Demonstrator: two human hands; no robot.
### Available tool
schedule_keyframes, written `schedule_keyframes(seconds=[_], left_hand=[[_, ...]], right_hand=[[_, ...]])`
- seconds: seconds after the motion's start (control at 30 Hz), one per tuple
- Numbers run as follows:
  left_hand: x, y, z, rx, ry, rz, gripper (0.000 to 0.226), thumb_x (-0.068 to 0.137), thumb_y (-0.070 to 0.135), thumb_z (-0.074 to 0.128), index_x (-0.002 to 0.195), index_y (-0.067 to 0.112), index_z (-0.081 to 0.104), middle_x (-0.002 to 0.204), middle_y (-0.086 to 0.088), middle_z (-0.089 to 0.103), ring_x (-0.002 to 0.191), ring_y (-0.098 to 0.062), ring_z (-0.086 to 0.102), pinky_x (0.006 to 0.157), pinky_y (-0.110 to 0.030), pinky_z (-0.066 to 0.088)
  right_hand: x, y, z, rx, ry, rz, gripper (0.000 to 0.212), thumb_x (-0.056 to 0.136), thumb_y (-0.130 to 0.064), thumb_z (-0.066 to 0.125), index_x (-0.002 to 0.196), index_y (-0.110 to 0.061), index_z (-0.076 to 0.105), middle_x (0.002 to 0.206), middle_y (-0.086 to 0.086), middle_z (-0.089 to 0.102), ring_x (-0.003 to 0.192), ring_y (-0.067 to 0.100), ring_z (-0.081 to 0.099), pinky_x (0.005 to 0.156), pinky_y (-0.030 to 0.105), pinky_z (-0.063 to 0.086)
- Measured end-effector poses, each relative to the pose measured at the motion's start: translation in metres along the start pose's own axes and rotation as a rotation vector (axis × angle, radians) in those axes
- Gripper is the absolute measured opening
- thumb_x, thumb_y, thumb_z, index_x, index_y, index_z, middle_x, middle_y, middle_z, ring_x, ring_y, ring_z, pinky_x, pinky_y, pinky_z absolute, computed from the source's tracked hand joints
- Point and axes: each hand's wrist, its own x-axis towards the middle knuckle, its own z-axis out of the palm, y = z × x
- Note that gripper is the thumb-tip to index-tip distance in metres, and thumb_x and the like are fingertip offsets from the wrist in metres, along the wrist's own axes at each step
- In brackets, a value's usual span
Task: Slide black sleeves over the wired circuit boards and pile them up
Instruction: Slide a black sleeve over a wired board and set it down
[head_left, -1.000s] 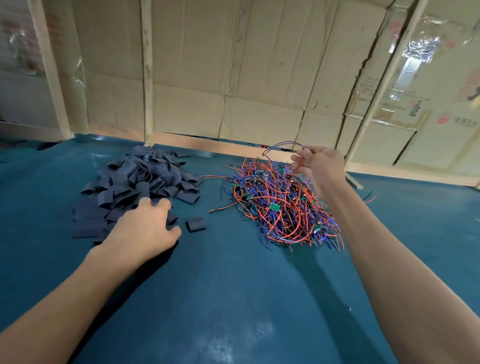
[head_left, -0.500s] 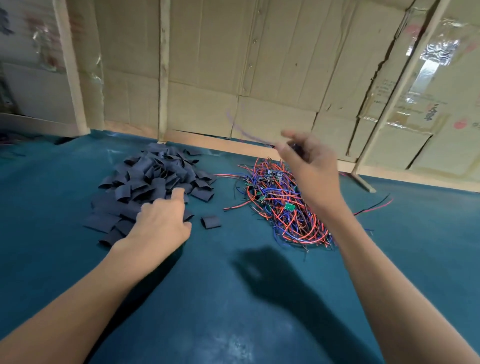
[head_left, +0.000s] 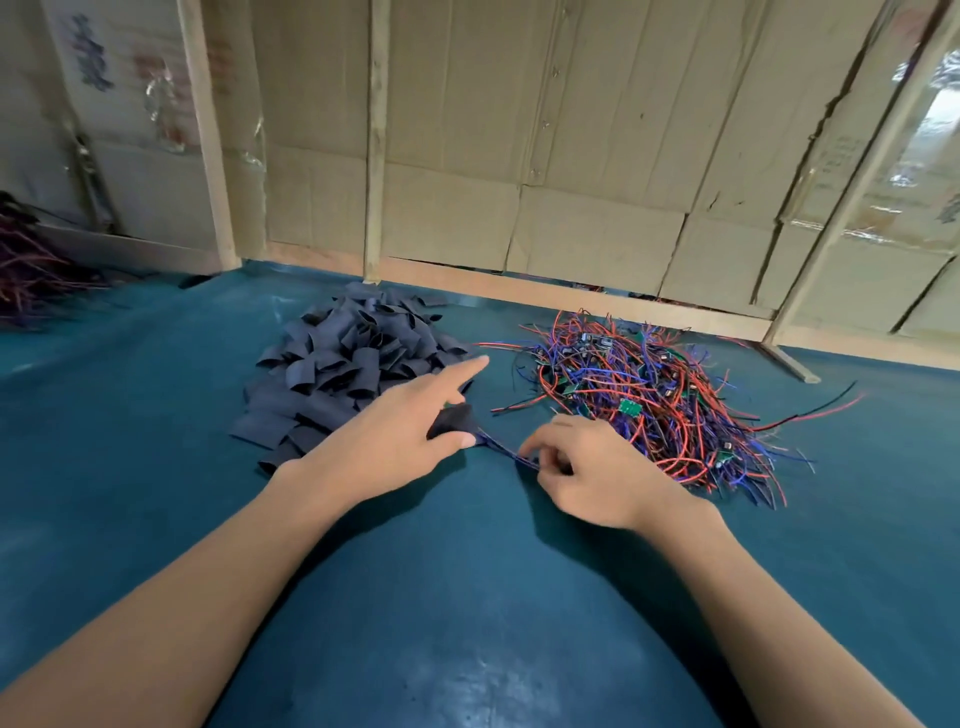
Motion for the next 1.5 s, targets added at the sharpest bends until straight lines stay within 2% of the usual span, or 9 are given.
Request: schedule_keyframes(seconds=[0.07, 0.17, 0.5, 0.63, 0.83, 0.93, 1.1, 1.33, 1.5], left_hand=[[0.0, -0.008, 0.004, -0.002, -0.006, -0.01, 0.076, 0.089, 0.044, 0.067, 0.146, 0.056, 0.02, 0.126, 0.018, 0.057, 0.106, 0.01, 0.045, 0.094, -0.024, 0.039], [0.003, -0.017, 0.01, -0.016, 0.008, -0.038, 0.074, 0.087, 0.045, 0.069, 0.146, 0.054, 0.024, 0.128, 0.019, 0.057, 0.114, 0.008, 0.047, 0.097, -0.02, 0.036], [0.008, -0.023, 0.012, 0.029, 0.076, 0.009, 0.05, 0.098, 0.032, 0.059, 0.146, 0.026, 0.046, 0.137, 0.007, 0.052, 0.127, -0.014, 0.044, 0.105, -0.034, 0.039], [0.007, -0.022, 0.012, 0.021, 0.061, 0.008, 0.047, 0.097, 0.028, 0.061, 0.143, 0.025, 0.05, 0.135, 0.007, 0.052, 0.125, -0.014, 0.044, 0.104, -0.034, 0.039], [0.006, -0.017, 0.01, -0.031, 0.076, 0.039, 0.047, 0.096, 0.025, 0.063, 0.141, 0.026, 0.052, 0.13, 0.01, 0.053, 0.12, -0.011, 0.045, 0.101, -0.027, 0.038], [0.005, -0.016, 0.009, -0.054, 0.09, 0.053, 0.045, 0.096, 0.024, 0.063, 0.14, 0.028, 0.052, 0.128, 0.017, 0.052, 0.123, -0.004, 0.044, 0.097, -0.014, 0.033], [0.003, -0.012, 0.008, -0.082, 0.125, 0.094, 0.04, 0.096, 0.022, 0.064, 0.134, 0.03, 0.056, 0.123, 0.023, 0.054, 0.12, 0.0, 0.046, 0.097, -0.012, 0.034], [0.002, -0.008, 0.009, -0.065, 0.121, 0.167, 0.037, 0.094, 0.019, 0.066, 0.13, 0.027, 0.061, 0.117, 0.033, 0.051, 0.118, -0.003, 0.048, 0.1, -0.019, 0.039], [0.002, 0.001, 0.012, -0.044, 0.107, 0.224, 0.034, 0.094, 0.016, 0.066, 0.128, 0.022, 0.064, 0.117, 0.017, 0.06, 0.115, -0.006, 0.047, 0.1, -0.016, 0.034]], right_hand=[[0.001, -0.004, 0.005, -0.17, 0.03, 0.072, 0.027, 0.095, -0.03, 0.055, 0.115, -0.021, 0.07, 0.1, -0.001, 0.064, 0.101, 0.021, 0.056, 0.094, 0.037, 0.04], [0.007, -0.015, 0.016, -0.301, 0.047, 0.146, 0.046, 0.098, -0.057, 0.046, 0.122, -0.022, 0.065, 0.11, 0.002, 0.062, 0.11, 0.027, 0.052, 0.095, 0.039, 0.038], [0.017, -0.011, 0.021, -0.387, 0.026, 0.154, 0.023, 0.093, -0.015, 0.051, 0.114, -0.009, 0.06, 0.117, 0.01, 0.057, 0.11, 0.033, 0.053, 0.09, 0.041, 0.04], [0.011, -0.009, 0.014, -0.167, 0.043, 0.142, 0.019, 0.09, 0.002, 0.05, 0.108, -0.004, 0.053, 0.108, 0.017, 0.058, 0.099, 0.036, 0.056, 0.085, 0.04, 0.043], [0.005, -0.019, 0.009, 0.179, 0.237, 0.099, 0.028, 0.093, 0.0, 0.054, 0.117, -0.007, 0.065, 0.093, 0.008, 0.065, 0.077, 0.017, 0.051, 0.073, 0.019, 0.036], [0.005, -0.019, 0.011, 0.218, 0.329, 0.129, 0.024, 0.096, -0.007, 0.058, 0.114, -0.011, 0.074, 0.09, 0.005, 0.067, 0.075, 0.012, 0.054, 0.073, 0.011, 0.037], [0.006, -0.016, 0.014, 0.295, 0.432, 0.24, 0.017, 0.096, -0.033, 0.066, 0.1, -0.022, 0.079, 0.086, -0.005, 0.069, 0.077, 0.01, 0.06, 0.074, 0.026, 0.047], [0.009, -0.018, 0.013, 0.356, 0.447, 0.288, 0.015, 0.095, -0.033, 0.067, 0.095, -0.022, 0.078, 0.091, -0.01, 0.072, 0.084, 0.007, 0.063, 0.079, 0.027, 0.049], [0.008, -0.024, 0.013, 0.383, 0.433, 0.223, 0.012, 0.094, -0.028, 0.069, 0.095, -0.021, 0.079, 0.088, -0.005, 0.072, 0.081, 0.008, 0.062, 0.079, 0.026, 0.047]])
